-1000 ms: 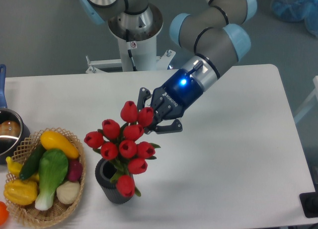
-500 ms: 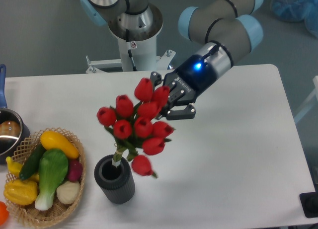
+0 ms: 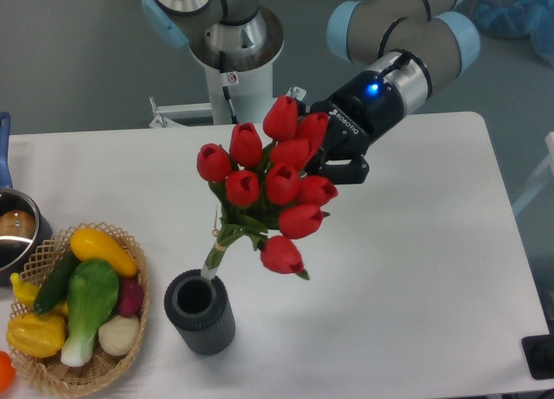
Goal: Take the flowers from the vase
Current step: 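Lift the tulip bunch up out of the dark grey vase, then carry the held tulips away from the vase and hold them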
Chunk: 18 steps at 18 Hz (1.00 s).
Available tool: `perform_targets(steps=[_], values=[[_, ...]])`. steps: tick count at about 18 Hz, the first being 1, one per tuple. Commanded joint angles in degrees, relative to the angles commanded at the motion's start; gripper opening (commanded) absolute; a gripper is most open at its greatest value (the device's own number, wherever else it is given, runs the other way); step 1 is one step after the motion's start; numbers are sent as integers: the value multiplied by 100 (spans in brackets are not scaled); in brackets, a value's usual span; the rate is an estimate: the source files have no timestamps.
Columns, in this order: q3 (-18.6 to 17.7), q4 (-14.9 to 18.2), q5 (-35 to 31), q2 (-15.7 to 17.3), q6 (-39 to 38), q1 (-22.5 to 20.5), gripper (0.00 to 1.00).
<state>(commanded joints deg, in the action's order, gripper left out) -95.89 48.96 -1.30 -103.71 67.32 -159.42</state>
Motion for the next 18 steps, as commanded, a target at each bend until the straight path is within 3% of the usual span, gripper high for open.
perform_targets(steps=[3, 6, 10, 15, 18], values=[[167, -35, -369, 9, 35, -299, 0], [273, -26, -1150, 18, 175, -414, 0], [282, -18, -1802, 26, 395, -563, 0], [185, 9, -3067, 0, 1352, -651, 0], [89, 53, -3612, 18, 1415, -634, 0]])
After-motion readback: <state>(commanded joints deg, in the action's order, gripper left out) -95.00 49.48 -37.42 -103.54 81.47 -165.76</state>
